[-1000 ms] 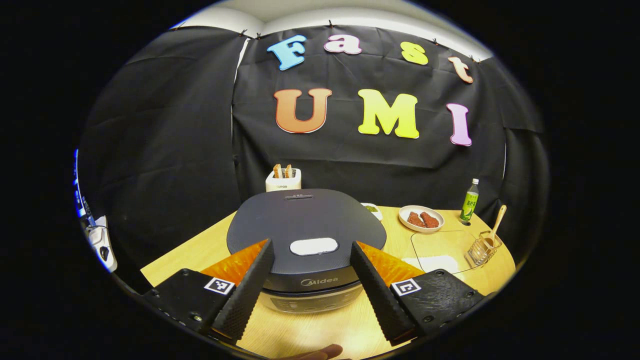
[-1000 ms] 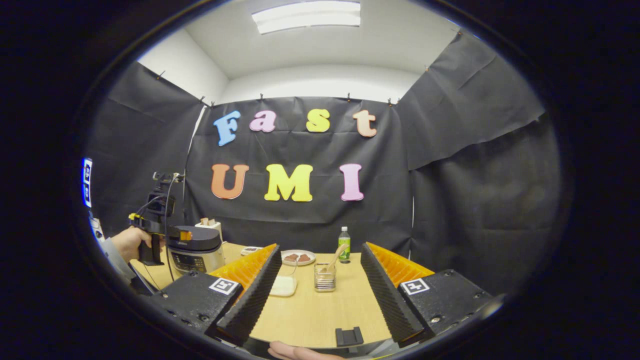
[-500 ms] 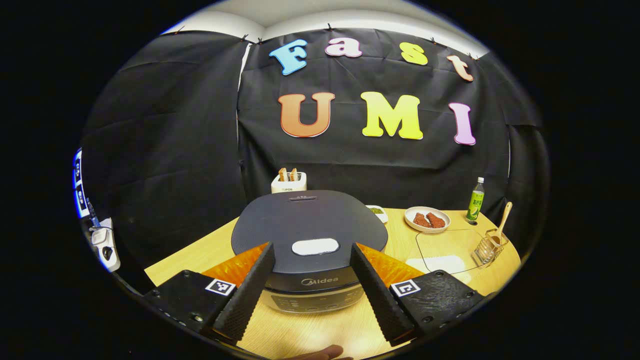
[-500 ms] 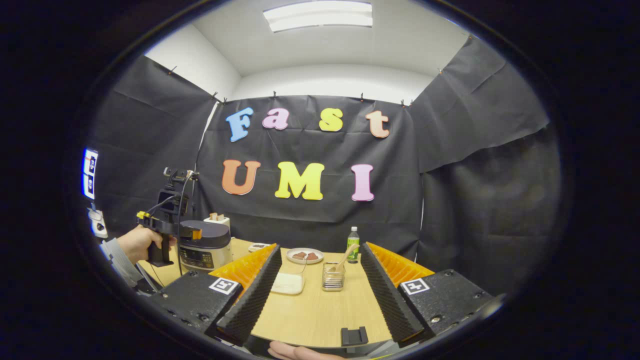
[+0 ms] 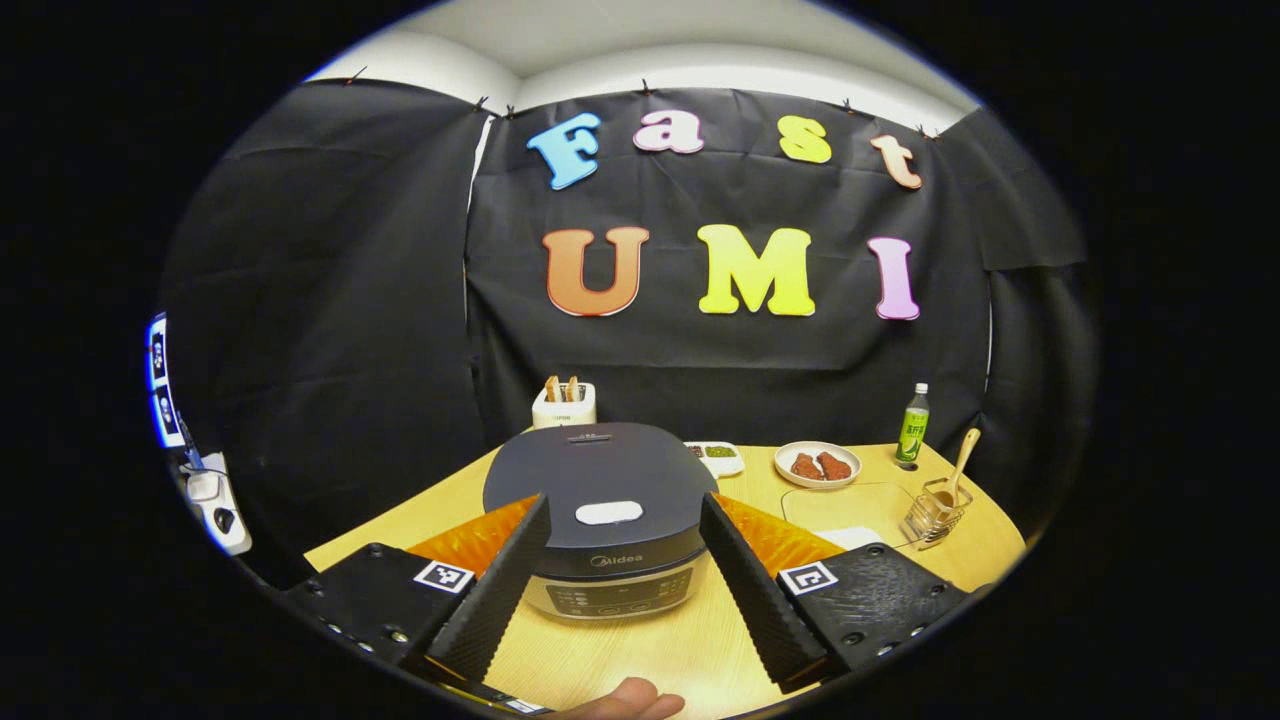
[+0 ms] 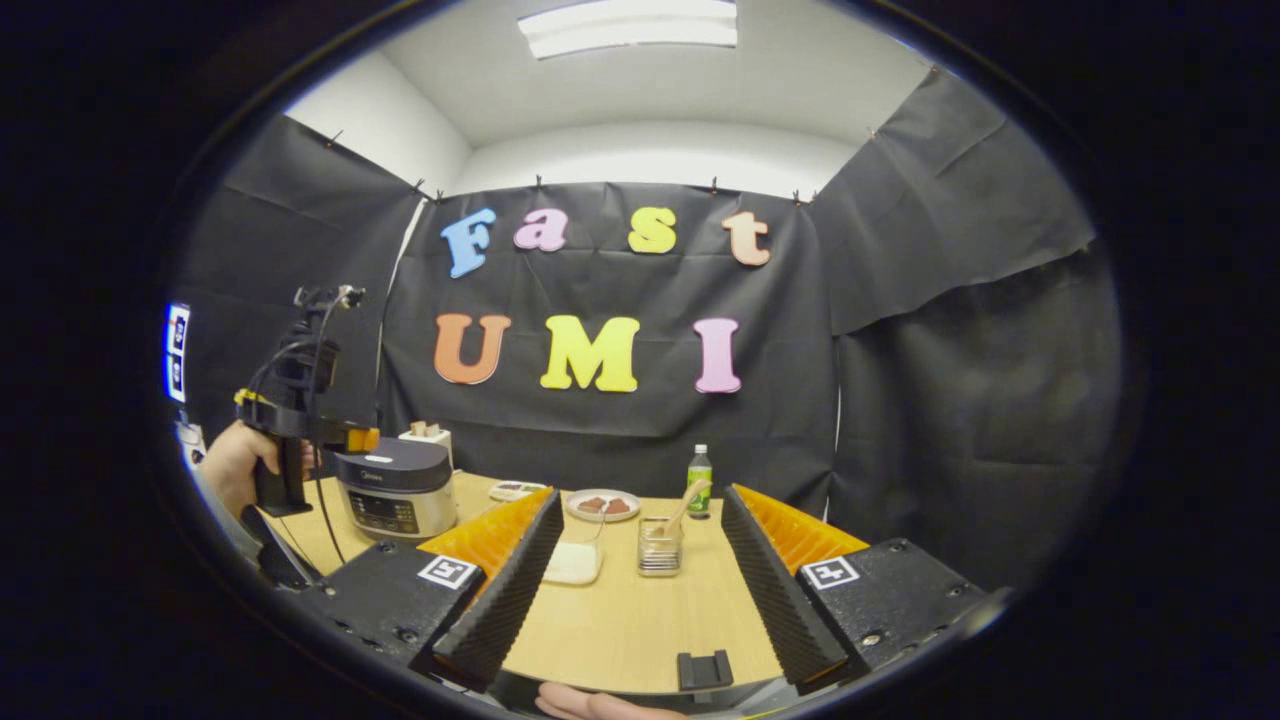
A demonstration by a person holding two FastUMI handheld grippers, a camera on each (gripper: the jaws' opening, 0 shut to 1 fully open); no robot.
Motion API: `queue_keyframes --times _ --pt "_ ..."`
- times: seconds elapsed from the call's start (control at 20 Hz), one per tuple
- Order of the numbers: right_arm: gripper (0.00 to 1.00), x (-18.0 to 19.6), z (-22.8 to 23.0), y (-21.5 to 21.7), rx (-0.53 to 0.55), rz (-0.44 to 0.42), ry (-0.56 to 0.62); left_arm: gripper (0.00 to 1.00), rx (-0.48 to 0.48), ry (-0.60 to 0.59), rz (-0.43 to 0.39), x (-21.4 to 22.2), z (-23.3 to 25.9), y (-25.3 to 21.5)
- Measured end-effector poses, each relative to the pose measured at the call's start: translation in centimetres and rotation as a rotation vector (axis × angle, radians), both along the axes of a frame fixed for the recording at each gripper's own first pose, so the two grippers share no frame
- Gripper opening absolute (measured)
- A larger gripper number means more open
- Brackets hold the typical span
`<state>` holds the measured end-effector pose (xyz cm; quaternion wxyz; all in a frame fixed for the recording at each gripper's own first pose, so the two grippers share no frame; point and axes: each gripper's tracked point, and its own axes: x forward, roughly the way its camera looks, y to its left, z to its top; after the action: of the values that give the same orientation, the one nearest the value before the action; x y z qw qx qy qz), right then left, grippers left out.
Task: Close the left gripper, press the button to open the rice cooker; take a wooden spoon from the chopstick holder with the right hand, scoop a spoonful of rice and pour it into the rice cooker, then put the wooden spoon back into the chopstick holder.
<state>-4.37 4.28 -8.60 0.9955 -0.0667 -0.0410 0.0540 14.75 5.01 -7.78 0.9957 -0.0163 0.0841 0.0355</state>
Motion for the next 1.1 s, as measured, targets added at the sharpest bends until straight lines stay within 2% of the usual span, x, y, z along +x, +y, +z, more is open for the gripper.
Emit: queue_keyframes --times 0.4,0.45,0.5,0.55,0.6,0.65,0.7,0.75,0.95,1.0,1.05,1.1 --pt "1.00 0.1 -0.3 -1.3 -0.006 -0.024 0.010 0.95 -0.023 -0.097 -0.069 -8.0 5.6 -4.2" --pt "1.00 0.0 -0.1 -1.4 -0.008 -0.029 0.009 1.00 -0.014 -0.103 -0.077 -8.9 5.9 -4.6" --pt "1.00 -0.1 0.1 -1.6 -0.008 -0.034 0.007 0.95 -0.006 -0.112 -0.080 -9.7 6.4 -4.6" --pt "1.00 -0.1 0.3 -1.7 -0.010 -0.036 0.007 1.00 -0.001 -0.118 -0.082 -10.3 6.7 -4.8" --pt "1.00 -0.1 0.6 -1.7 -0.012 -0.038 0.006 0.95 0.002 -0.116 -0.089 -10.7 6.7 -4.9" --pt "1.00 0.1 1.1 -1.8 -0.017 -0.046 0.003 0.95 0.002 -0.121 -0.089 -11.2 6.9 -5.1" --pt "1.00 0.5 1.9 -2.0 -0.021 -0.054 -0.011 1.00 0.000 -0.126 -0.098 -11.7 7.1 -5.4" --pt "1.00 0.8 2.4 -2.1 -0.030 -0.068 -0.016 0.95 -0.002 -0.132 -0.115 -12.0 7.2 -6.0" --pt "1.00 1.6 2.6 -1.3 -0.019 -0.071 0.020 0.95 -0.015 -0.160 -0.113 -13.3 7.4 -6.5" --pt "1.00 1.8 2.5 -0.9 -0.011 -0.064 0.030 1.00 -0.018 -0.166 -0.121 -13.8 7.2 -6.8" --pt "1.00 1.9 2.6 -0.8 -0.002 -0.063 0.038 0.95 -0.015 -0.171 -0.125 -14.3 7.2 -7.0" --pt "1.00 2.0 2.8 -0.7 0.008 -0.065 0.046 0.95 -0.009 -0.174 -0.124 -14.8 7.1 -6.8"
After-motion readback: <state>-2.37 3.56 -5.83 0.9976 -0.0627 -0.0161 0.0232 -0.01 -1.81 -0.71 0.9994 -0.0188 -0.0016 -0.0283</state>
